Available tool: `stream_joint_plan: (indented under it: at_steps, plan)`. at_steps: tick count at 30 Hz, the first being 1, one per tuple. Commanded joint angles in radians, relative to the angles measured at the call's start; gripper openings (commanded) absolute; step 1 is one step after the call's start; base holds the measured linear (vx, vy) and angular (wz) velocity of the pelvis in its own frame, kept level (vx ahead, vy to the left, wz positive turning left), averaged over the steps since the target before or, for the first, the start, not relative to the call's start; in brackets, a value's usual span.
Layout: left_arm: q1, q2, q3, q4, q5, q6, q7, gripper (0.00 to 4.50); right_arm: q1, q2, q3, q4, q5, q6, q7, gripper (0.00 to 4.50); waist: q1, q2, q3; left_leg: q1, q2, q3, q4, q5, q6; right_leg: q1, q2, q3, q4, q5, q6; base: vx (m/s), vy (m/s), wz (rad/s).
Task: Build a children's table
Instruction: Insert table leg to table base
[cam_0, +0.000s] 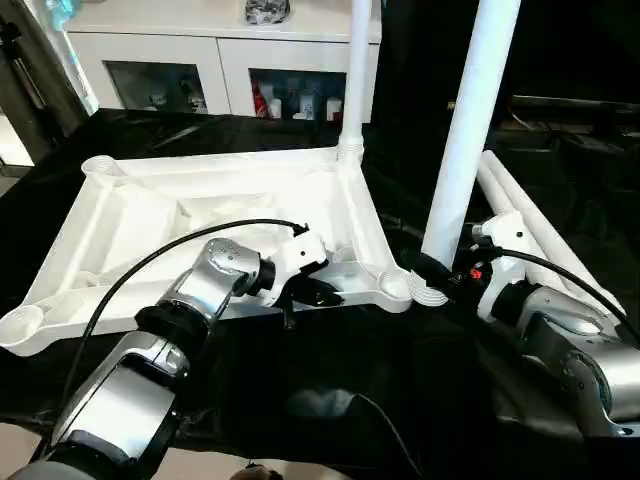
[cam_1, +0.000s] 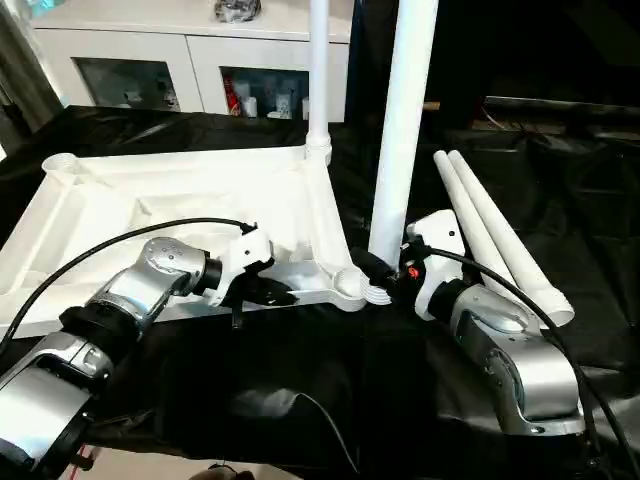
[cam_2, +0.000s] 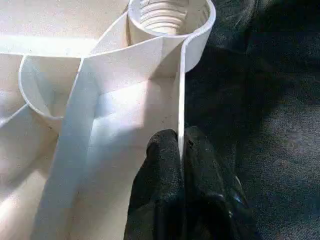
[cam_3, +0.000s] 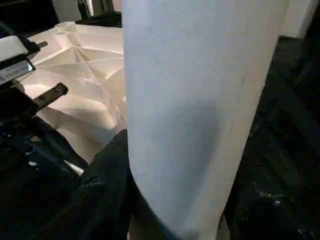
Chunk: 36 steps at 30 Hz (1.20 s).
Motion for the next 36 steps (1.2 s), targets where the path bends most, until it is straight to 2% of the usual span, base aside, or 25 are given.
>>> stream_joint_plan:
  at_steps: [1, 3, 6, 8, 9, 10, 11, 12, 14, 15, 17, 19, 20, 21, 23, 28, 31, 36]
  plan:
    - [0.009, -0.002, 0.025, -0.032, -0.027, 0.018, -0.016, 0.00, -0.021, 0.008, 0.022, 0.014, 0.005, 0.010, 0.011, 1.91, 0.004, -0.008, -0.060, 0.029, 0.076, -0.030, -0.071, -0.165, 0.048, 0.026, -0.089, 0.047, -0.085, 0.046, -0.291, 0.000, 0.000, 0.00]
    - [0.039, -0.006, 0.031, -0.092, -0.048, 0.043, -0.019, 0.00, -0.056, 0.029, 0.039, 0.083, -0.009, -0.003, 0.013, 1.91, 0.001, -0.013, -0.063, 0.026, 0.075, -0.029, -0.071, -0.140, 0.060, 0.027, -0.087, 0.044, -0.081, 0.082, -0.299, 0.000, 0.000, 0.00]
    - [0.075, -0.010, 0.030, -0.144, -0.052, 0.051, -0.012, 0.00, -0.091, 0.041, 0.052, 0.157, -0.027, -0.025, 0.019, 1.91, 0.002, -0.013, -0.066, 0.026, 0.076, -0.027, -0.066, -0.103, 0.079, 0.028, -0.088, 0.043, -0.075, 0.114, -0.305, 0.000, 0.000, 0.00]
    - [0.096, -0.014, 0.034, -0.162, -0.050, 0.052, 0.003, 0.00, -0.112, 0.041, 0.058, 0.200, -0.035, -0.036, 0.030, 1.91, 0.003, -0.021, -0.068, 0.026, 0.078, -0.025, -0.064, -0.083, 0.092, 0.028, -0.085, 0.043, -0.072, 0.140, -0.303, 0.000, 0.000, 0.00]
    - [0.104, -0.016, 0.036, -0.169, -0.047, 0.054, 0.008, 0.00, -0.120, 0.041, 0.061, 0.216, -0.038, -0.041, 0.035, 1.91, 0.004, -0.016, -0.068, 0.025, 0.076, -0.025, -0.062, -0.073, 0.100, 0.027, -0.086, 0.042, -0.071, 0.147, -0.304, 0.000, 0.000, 0.00]
    - [0.121, -0.018, 0.037, -0.185, -0.043, 0.059, 0.014, 0.00, -0.140, 0.038, 0.072, 0.252, -0.046, -0.047, 0.051, 1.91, 0.003, -0.023, -0.067, 0.024, 0.075, -0.023, -0.063, -0.071, 0.103, 0.028, -0.085, 0.042, -0.072, 0.146, -0.302, 0.000, 0.000, 0.00]
    - [0.129, -0.018, 0.037, -0.196, -0.040, 0.063, 0.018, 0.00, -0.151, 0.035, 0.079, 0.270, -0.050, -0.049, 0.060, 1.91, 0.003, -0.019, -0.067, 0.025, 0.077, -0.024, -0.063, -0.078, 0.105, 0.027, -0.087, 0.042, -0.072, 0.136, -0.301, 0.000, 0.000, 0.00]
    - [0.135, -0.018, 0.036, -0.203, -0.039, 0.068, 0.019, 0.00, -0.155, 0.031, 0.086, 0.278, -0.056, -0.052, 0.064, 1.91, 0.001, -0.032, -0.065, 0.024, 0.076, -0.022, -0.064, -0.084, 0.107, 0.029, -0.085, 0.043, -0.075, 0.116, -0.296, 0.000, 0.000, 0.00]
    - [0.144, -0.016, 0.039, -0.221, -0.037, 0.079, 0.026, 0.00, -0.161, 0.027, 0.093, 0.291, -0.063, -0.050, 0.071, 1.91, 0.003, -0.028, -0.063, 0.025, 0.076, -0.021, -0.064, -0.091, 0.100, 0.026, -0.087, 0.043, -0.077, 0.072, -0.288, 0.000, 0.000, 0.00]
    - [0.148, -0.017, 0.043, -0.229, -0.035, 0.089, 0.036, 0.00, -0.165, 0.025, 0.097, 0.295, -0.063, -0.047, 0.080, 1.91, -0.001, -0.035, -0.064, 0.025, 0.077, -0.020, -0.065, -0.095, 0.098, 0.027, -0.085, 0.044, -0.078, 0.060, -0.285, 0.000, 0.000, 0.00]
    - [0.155, -0.015, 0.044, -0.244, -0.024, 0.084, 0.053, 0.00, -0.173, 0.021, 0.099, 0.303, -0.056, -0.043, 0.097, 1.91, -0.001, -0.034, -0.063, 0.026, 0.076, -0.020, -0.064, -0.092, 0.099, 0.026, -0.086, 0.045, -0.079, 0.042, -0.280, 0.000, 0.000, 0.00]
    - [0.156, -0.015, 0.047, -0.245, -0.016, 0.067, 0.068, 0.00, -0.177, 0.019, 0.099, 0.314, -0.058, -0.051, 0.101, 1.91, -0.002, -0.035, -0.064, 0.024, 0.075, -0.019, -0.063, -0.080, 0.103, 0.025, -0.085, 0.045, -0.079, 0.052, -0.276, 0.000, 0.000, 0.00]
    - [0.154, -0.018, 0.051, -0.241, -0.015, 0.058, 0.079, 0.00, -0.180, 0.019, 0.100, 0.323, -0.061, -0.058, 0.103, 1.91, -0.002, -0.039, -0.064, 0.025, 0.075, -0.018, -0.063, -0.081, 0.104, 0.024, -0.084, 0.045, -0.080, 0.050, -0.274, 0.000, 0.000, 0.00]
    - [0.148, -0.023, 0.059, -0.234, -0.013, 0.054, 0.093, 0.00, -0.184, 0.022, 0.100, 0.338, -0.065, -0.068, 0.108, 1.91, -0.001, -0.038, -0.064, 0.025, 0.075, -0.018, -0.062, -0.080, 0.104, 0.024, -0.085, 0.046, -0.079, 0.049, -0.274, 0.000, 0.000, 0.00]
    - [0.141, -0.025, 0.064, -0.225, -0.014, 0.060, 0.096, 0.46, -0.185, 0.026, 0.100, 0.347, -0.067, -0.075, 0.109, 1.91, -0.001, -0.036, -0.063, 0.026, 0.075, -0.018, -0.062, -0.089, 0.099, 0.022, -0.085, 0.046, -0.081, 0.035, -0.275, 0.000, 0.000, 0.00]
    - [0.129, -0.021, 0.068, -0.214, -0.007, 0.062, 0.103, 0.93, -0.181, 0.032, 0.098, 0.350, -0.068, -0.078, 0.109, 1.91, 0.001, -0.032, -0.065, 0.028, 0.077, -0.020, -0.064, -0.086, 0.092, 0.022, -0.083, 0.046, -0.077, 0.073, -0.283, 0.000, 0.000, 0.00]
    - [0.124, -0.013, 0.063, -0.198, 0.005, 0.064, 0.101, 1.04, -0.180, 0.033, 0.098, 0.352, -0.068, -0.082, 0.111, 1.91, -0.001, -0.034, -0.065, 0.030, 0.077, -0.020, -0.065, -0.101, 0.086, 0.023, -0.083, 0.046, -0.076, 0.110, -0.292, 0.000, 0.000, 0.00]
    - [0.121, 0.003, 0.044, -0.177, 0.035, 0.058, 0.086, 1.04, -0.178, 0.037, 0.094, 0.356, -0.069, -0.090, 0.110, 1.91, 0.000, -0.035, -0.062, 0.030, 0.078, -0.020, -0.068, -0.129, 0.070, 0.024, -0.085, 0.047, -0.081, 0.069, -0.291, 0.000, 0.000, 0.00]
